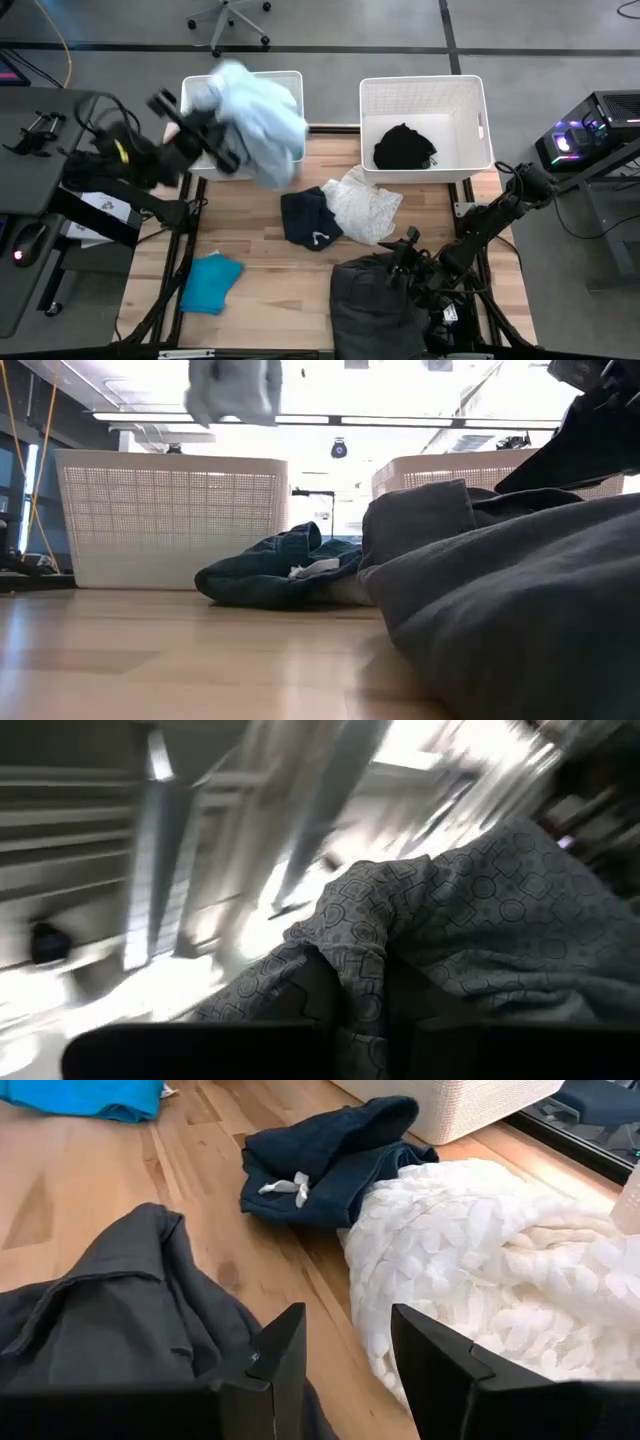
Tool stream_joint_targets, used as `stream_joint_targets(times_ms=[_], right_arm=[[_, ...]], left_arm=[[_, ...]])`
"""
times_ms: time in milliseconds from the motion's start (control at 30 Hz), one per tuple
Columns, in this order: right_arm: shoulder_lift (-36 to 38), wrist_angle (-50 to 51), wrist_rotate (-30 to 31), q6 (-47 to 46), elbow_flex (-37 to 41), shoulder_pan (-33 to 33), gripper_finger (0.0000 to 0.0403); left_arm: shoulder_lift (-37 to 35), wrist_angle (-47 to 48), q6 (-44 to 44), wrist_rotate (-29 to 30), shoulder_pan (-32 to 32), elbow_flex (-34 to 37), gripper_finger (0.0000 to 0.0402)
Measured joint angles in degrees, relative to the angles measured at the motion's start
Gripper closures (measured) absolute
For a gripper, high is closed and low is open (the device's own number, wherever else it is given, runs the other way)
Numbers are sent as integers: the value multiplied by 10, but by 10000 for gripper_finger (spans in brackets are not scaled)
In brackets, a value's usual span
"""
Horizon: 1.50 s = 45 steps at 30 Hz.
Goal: Sort clothes
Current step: Put the blue dress into the left white laundry organizer
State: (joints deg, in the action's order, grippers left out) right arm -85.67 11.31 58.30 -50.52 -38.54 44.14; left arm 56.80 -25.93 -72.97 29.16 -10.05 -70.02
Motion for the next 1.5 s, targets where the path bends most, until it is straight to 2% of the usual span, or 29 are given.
stream_joint_targets(times_ms=[167, 333, 433, 567, 700, 900, 1033, 1133, 1267, 1400, 1500], right_arm=[[0, 0, -1, 0, 0, -11, 270], [0, 0, -2, 0, 0, -14, 270], [0, 0, -2, 0, 0, -14, 270], [0, 0, -2, 2, 0, -14, 270], [0, 0, -2, 1, 0, -14, 270], [0, 0, -2, 0, 0, -14, 270], [0, 0, -2, -3, 0, -14, 270], [0, 0, -2, -4, 0, -14, 270], [0, 0, -2, -4, 0, -14, 270], [0, 0, -2, -4, 0, -14, 270], [0, 0, -3, -5, 0, -14, 270]], left_arm=[[22, 61, -8, 49, 133, -76, 383], [26, 167, 92, 59, 297, -83, 383], [30, 270, 202, 34, 386, -83, 383], [59, 405, 339, -43, 462, -83, 383], [102, 540, 425, -76, 489, -83, 377], [187, 742, 539, -118, 494, -83, 367], [245, 823, 593, -153, 494, -67, 365], [279, 805, 610, -158, 494, -24, 365], [319, 725, 629, -151, 496, 43, 359], [345, 657, 642, -152, 502, 79, 328], [354, 649, 657, -152, 503, 80, 296]])
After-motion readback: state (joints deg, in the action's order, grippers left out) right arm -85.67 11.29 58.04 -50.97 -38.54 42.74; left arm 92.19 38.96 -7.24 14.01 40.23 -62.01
